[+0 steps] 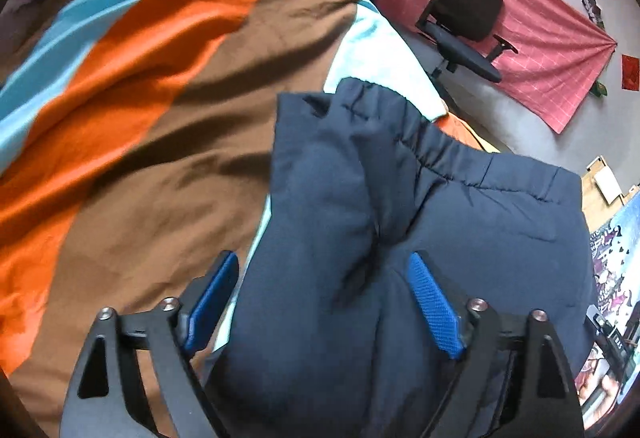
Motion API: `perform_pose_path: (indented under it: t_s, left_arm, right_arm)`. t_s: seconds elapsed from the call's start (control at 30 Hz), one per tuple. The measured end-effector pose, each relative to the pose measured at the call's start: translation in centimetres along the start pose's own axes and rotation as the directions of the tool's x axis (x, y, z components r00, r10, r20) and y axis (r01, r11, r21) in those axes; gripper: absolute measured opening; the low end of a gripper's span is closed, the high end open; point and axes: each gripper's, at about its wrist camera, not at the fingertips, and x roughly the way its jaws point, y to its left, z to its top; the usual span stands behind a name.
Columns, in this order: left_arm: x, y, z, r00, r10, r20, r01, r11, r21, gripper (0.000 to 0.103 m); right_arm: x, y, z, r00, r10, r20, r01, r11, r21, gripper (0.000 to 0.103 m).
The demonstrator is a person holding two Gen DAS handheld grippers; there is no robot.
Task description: Fold large clothes
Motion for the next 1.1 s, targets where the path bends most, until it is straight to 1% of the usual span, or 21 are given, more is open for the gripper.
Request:
perform_pose_path:
  t_s: [0.07, 0.13, 0.27, 0.37, 0.43, 0.63, 0.7, 0.77, 0.87, 1.03, 1.1]
  left_arm:
    - [-0.7, -0.3, 0.1, 1.000, 0.009, -0.002, -0.009, 1.000, 0.025, 0.083]
    - [-1.8, -0.8, -0.1, 0.999, 0.040, 0.029, -0.041, 0.998, 0.054, 0.083]
    - [-3.7, -2.5, -1.2, 0.992, 0.076, 0.100, -0.086, 0.991, 0.101, 0.084]
    - [-5.0, -4.2, -2.3, 0.986, 0.077, 0.148, -0.098, 0.986, 0.138, 0.084]
    - [-6.0, -5.5, -3.0, 0.978, 0.084, 0.191, -0.115, 0.981, 0.158, 0.084]
    - [-8.2, -8.7, -4.7, 0.959, 0.063, 0.278, -0.131, 0.964, 0.232, 0.085]
    - [-9.2, -9.8, -5.5, 0.951, 0.051, 0.305, -0.131, 0.959, 0.250, 0.090]
    - [-10.0, -10.5, -6.1, 0.944, 0.045, 0.326, -0.133, 0.959, 0.252, 0.093]
    - [-11.8, -11.5, -7.2, 0.932, 0.017, 0.361, -0.114, 0.962, 0.249, 0.093]
    - [-14.9, -12.8, -9.1, 0.908, -0.007, 0.418, -0.101, 0.967, 0.236, 0.095]
    - [-16.0, -13.4, -10.1, 0.896, -0.002, 0.445, -0.118, 0.963, 0.243, 0.101]
  right_arm:
    - [-0.7, 0.2, -0.2, 1.000, 0.001, 0.019, -0.001, 1.000, -0.008, 0.084]
    - [-1.2, 0.5, -0.3, 0.999, -0.016, 0.028, 0.017, 1.000, -0.017, 0.088]
    - [-2.6, 1.5, -0.7, 0.995, -0.050, 0.086, 0.054, 0.997, -0.051, 0.092]
    - [-3.8, 2.2, -1.0, 0.990, -0.067, 0.121, 0.076, 0.994, -0.075, 0.094]
    - [-4.6, 2.7, -1.2, 0.987, -0.074, 0.143, 0.088, 0.992, -0.094, 0.095]
    - [-7.2, 4.6, -1.7, 0.977, -0.067, 0.203, 0.100, 0.983, -0.157, 0.097]
    - [-8.2, 5.1, -2.0, 0.973, -0.062, 0.222, 0.102, 0.980, -0.173, 0.097]
    - [-9.1, 5.6, -2.3, 0.969, -0.058, 0.240, 0.103, 0.978, -0.183, 0.098]
    - [-10.3, 6.1, -2.7, 0.964, -0.050, 0.261, 0.103, 0.975, -0.195, 0.098]
    - [-12.3, 6.7, -4.0, 0.958, -0.037, 0.285, 0.105, 0.969, -0.226, 0.099]
    - [-13.2, 6.9, -4.6, 0.954, -0.025, 0.297, 0.098, 0.967, -0.234, 0.100]
